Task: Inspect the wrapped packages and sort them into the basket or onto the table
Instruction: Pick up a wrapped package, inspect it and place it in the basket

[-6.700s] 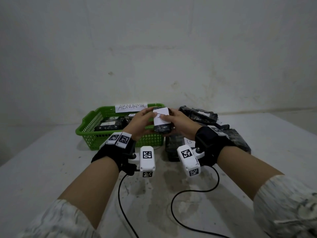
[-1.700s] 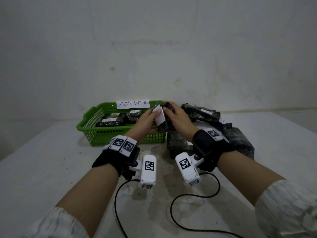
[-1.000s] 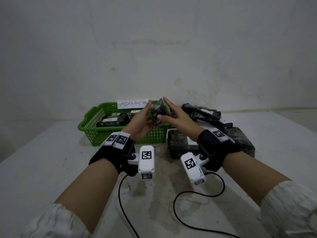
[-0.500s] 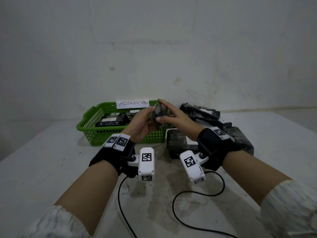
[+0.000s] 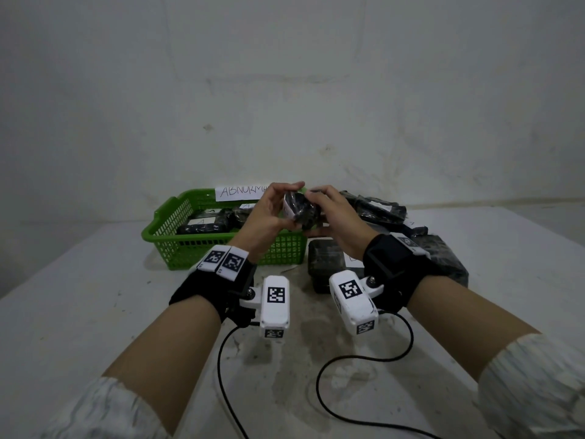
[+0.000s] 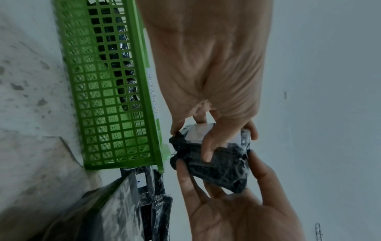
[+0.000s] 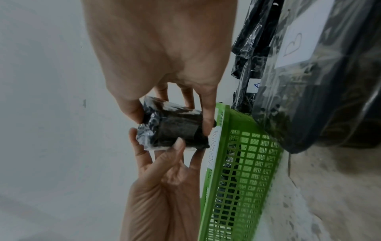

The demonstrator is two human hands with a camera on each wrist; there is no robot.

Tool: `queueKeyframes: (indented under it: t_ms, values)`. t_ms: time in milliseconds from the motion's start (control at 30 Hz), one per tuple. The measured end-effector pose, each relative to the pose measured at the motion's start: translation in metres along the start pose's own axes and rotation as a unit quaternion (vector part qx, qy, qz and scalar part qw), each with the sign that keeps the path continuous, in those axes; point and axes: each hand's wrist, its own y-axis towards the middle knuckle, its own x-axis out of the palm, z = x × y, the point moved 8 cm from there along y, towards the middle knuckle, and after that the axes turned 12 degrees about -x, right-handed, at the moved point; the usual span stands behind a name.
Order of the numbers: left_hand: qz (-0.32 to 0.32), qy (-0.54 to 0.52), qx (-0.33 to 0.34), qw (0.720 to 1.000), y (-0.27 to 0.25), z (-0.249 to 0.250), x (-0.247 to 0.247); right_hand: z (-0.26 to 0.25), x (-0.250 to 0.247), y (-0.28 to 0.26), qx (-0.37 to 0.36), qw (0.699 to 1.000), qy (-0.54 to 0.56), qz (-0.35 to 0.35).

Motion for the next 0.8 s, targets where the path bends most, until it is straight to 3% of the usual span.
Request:
queueKeyframes:
  t_ms: [167, 333, 533, 633, 800]
  values:
    - [-0.009, -0.026, -0.005, 1.0, -0.003, 0.0, -0.001, -0.005, 0.0, 0.0, -0.033, 0.999, 0.011, 0.008]
    - [0.015, 0.005, -0.032, 0.999, -0.005, -0.001, -0.002, -0.004, 0.002, 0.001, -0.02, 1.0, -0.003, -0.005]
    - [-0.011, -0.038, -0.11, 0.993, -0.008, -0.002, 0.006, 0.002, -0.003, 0.001, 0.007, 0.998, -0.058, 0.015]
    - [0.047, -0.1, -0.124, 0.986, -0.006, -0.003, -0.002, 0.002, -0.005, -0.001, 0.017, 0.997, -0.067, 0.015]
    - [0.121, -0.192, -0.174, 0.958, -0.001, -0.014, -0.022, 0.0, 0.002, 0.0, 0.008, 0.992, -0.116, -0.048]
